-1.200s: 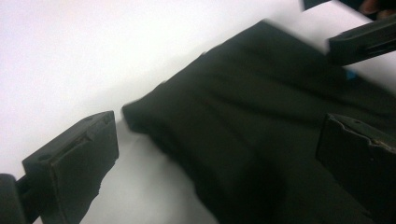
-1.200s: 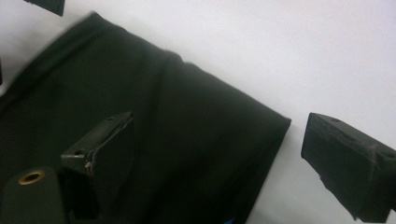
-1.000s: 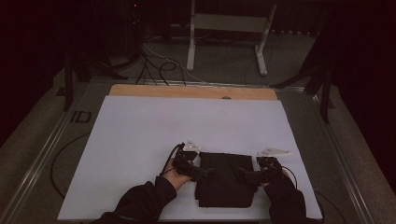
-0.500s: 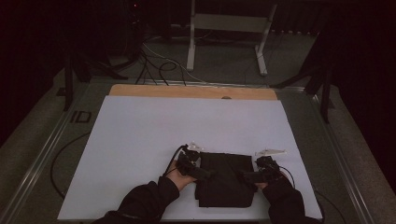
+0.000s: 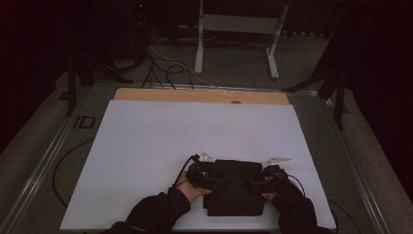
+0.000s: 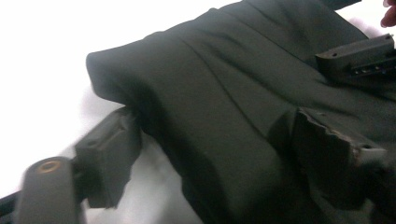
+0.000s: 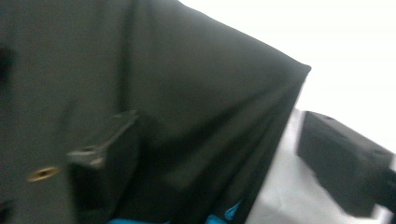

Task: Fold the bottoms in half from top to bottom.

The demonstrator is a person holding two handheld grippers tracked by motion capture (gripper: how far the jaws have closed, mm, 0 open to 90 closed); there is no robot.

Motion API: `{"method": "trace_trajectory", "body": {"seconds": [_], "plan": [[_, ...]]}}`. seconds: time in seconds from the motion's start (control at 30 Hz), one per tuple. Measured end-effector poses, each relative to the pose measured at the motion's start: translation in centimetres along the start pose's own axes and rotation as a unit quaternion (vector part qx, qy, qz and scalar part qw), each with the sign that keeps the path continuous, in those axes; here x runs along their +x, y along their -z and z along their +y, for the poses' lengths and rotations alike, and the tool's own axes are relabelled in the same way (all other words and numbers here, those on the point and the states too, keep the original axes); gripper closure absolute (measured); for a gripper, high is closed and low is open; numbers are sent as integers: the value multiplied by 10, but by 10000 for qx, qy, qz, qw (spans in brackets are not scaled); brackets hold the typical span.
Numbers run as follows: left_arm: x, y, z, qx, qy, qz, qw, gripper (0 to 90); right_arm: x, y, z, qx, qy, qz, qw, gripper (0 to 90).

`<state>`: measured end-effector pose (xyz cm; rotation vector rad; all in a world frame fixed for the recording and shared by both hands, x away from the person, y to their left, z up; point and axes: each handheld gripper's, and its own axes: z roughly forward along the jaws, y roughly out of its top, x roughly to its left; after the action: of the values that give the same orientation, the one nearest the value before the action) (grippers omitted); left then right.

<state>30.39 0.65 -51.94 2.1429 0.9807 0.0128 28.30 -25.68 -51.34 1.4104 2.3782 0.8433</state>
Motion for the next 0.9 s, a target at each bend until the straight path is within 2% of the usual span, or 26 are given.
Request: {"method": "trace_trajectory", "body": {"seconds": [0.07, 0.13, 0.2, 0.23, 0.27, 0.3, 0.33, 0.37, 0.5, 0.57, 0.73, 0.9], "plan": [[-1, 0, 1, 68, -26, 36, 10000, 192, 3, 2, -1, -49, 97, 99, 9999, 279], [-2, 0, 2, 67, 52, 1, 10000, 228, 4, 3, -1, -62, 114, 177, 9998, 329], [-2, 1, 1, 59, 129, -135, 9998, 305, 4, 3, 0, -63, 136, 244, 9996, 375], [-2, 1, 1, 38, 178, -168, 9997, 345, 4, 4, 0, -54, 125, 281, 9995, 411], [-2, 1, 1, 38, 178, -168, 9997, 368, 4, 4, 0, -54, 125, 281, 9995, 411], [-2, 1, 1, 38, 178, -168, 9997, 368, 5, 4, 0, -48, 149, 332, 9993, 411], [-2, 0, 1, 54, 176, -247, 9995, 368, 5, 4, 0, -48, 149, 332, 9993, 456], [-1, 0, 1, 64, 216, -329, 9992, 450, 7, 5, 0, -39, 181, 438, 9989, 557], [-1, -2, 2, 120, 270, -492, 9984, 587, 9, 4, 1, -18, 179, 627, 9979, 674], [-1, -3, 2, 132, 209, -528, 9983, 650, 10, 5, 1, -5, 140, 673, 9976, 724], [-2, 0, 4, 94, 220, -566, 9981, 714, 12, 8, 3, -78, 150, 684, 9975, 767], [-7, 7, 8, -62, 135, -585, 9982, 727, 13, 19, 6, -343, 132, 710, 9968, 770]]}}
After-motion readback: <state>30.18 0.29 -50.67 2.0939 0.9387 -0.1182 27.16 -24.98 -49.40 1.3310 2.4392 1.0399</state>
